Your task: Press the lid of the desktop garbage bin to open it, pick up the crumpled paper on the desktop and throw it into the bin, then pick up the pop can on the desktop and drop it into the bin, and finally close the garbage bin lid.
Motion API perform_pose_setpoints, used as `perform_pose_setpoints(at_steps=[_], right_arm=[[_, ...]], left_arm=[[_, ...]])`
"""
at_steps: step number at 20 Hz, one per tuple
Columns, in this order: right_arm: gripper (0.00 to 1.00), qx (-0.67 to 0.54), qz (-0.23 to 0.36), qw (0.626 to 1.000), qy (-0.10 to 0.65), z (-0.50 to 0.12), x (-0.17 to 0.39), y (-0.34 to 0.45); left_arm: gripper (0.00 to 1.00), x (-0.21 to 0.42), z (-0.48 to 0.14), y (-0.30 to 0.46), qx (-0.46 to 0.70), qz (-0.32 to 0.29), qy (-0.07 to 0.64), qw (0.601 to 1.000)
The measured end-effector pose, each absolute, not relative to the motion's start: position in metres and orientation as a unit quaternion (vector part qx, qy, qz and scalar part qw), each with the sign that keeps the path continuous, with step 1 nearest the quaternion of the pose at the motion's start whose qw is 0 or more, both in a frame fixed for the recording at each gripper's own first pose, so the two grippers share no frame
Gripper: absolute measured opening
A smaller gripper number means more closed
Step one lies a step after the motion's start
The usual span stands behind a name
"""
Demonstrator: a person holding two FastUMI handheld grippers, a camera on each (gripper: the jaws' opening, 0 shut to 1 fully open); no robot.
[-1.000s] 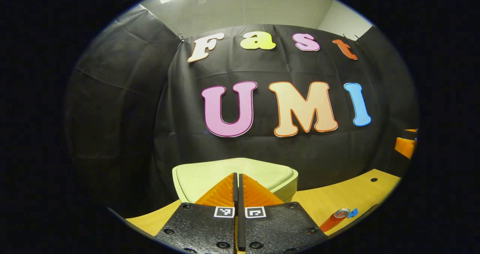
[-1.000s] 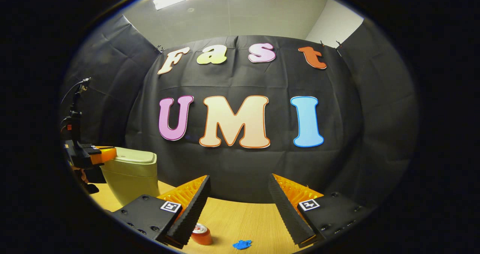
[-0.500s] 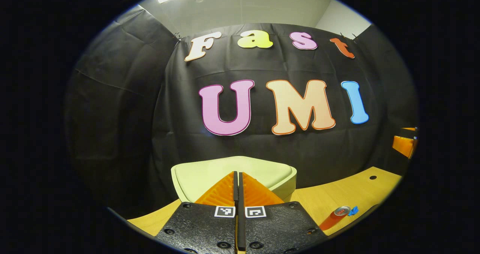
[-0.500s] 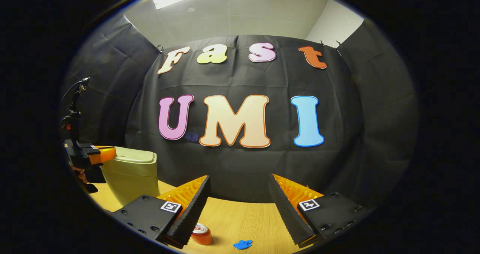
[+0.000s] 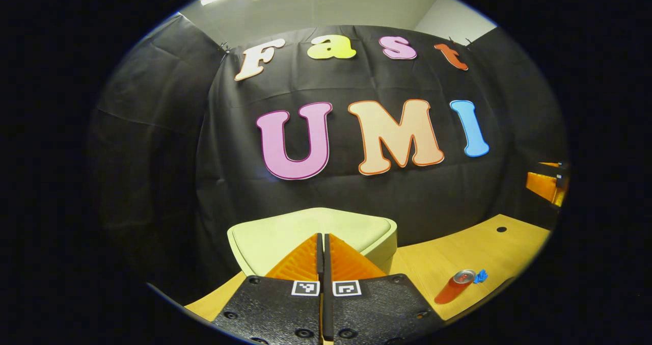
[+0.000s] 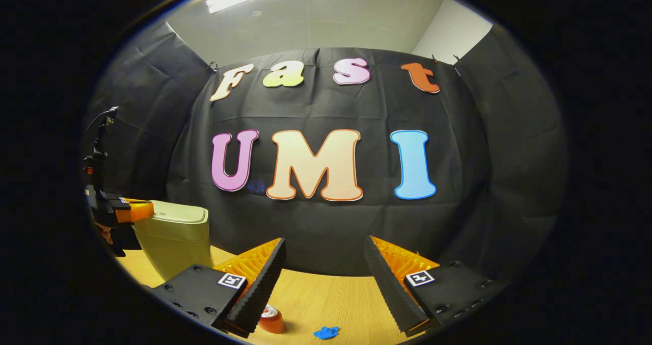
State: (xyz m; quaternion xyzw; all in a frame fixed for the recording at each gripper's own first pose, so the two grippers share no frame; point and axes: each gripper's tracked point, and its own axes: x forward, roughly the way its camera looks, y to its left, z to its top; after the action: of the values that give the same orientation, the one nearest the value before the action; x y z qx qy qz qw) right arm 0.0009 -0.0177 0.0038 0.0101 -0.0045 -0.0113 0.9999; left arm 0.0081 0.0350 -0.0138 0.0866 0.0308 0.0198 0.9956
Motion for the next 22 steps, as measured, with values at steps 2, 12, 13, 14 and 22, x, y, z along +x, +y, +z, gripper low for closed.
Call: perform_pose_setpoints(at_steps=[2,12,13,14,22], right_arm=[[0.98,0.014,-0.006,1.0,-0.006,0.006,0.0,-0.017],[0.98,0.019,-0.01,1.0,-0.02,0.015,-0.006,-0.023],[0.98,0.019,-0.01,1.0,-0.02,0.015,-0.006,-0.022],[0.98,0.02,-0.009,1.0,-0.02,0.015,-0.006,-0.022],[0.97,0.015,-0.009,1.0,-0.026,0.018,-0.008,-0.02]], left_arm=[[0.0,0.007,-0.013,0.036,0.076,0.026,0.023,0.996],[0.0,0.003,0.007,0.035,0.075,0.036,-0.005,0.997],[0.0,0.002,0.012,0.036,0.074,0.039,-0.012,0.996],[0.0,0.0,0.017,0.035,0.072,0.04,-0.02,0.996],[0.0,-0.009,0.025,0.0,0.038,0.001,-0.039,0.999]])
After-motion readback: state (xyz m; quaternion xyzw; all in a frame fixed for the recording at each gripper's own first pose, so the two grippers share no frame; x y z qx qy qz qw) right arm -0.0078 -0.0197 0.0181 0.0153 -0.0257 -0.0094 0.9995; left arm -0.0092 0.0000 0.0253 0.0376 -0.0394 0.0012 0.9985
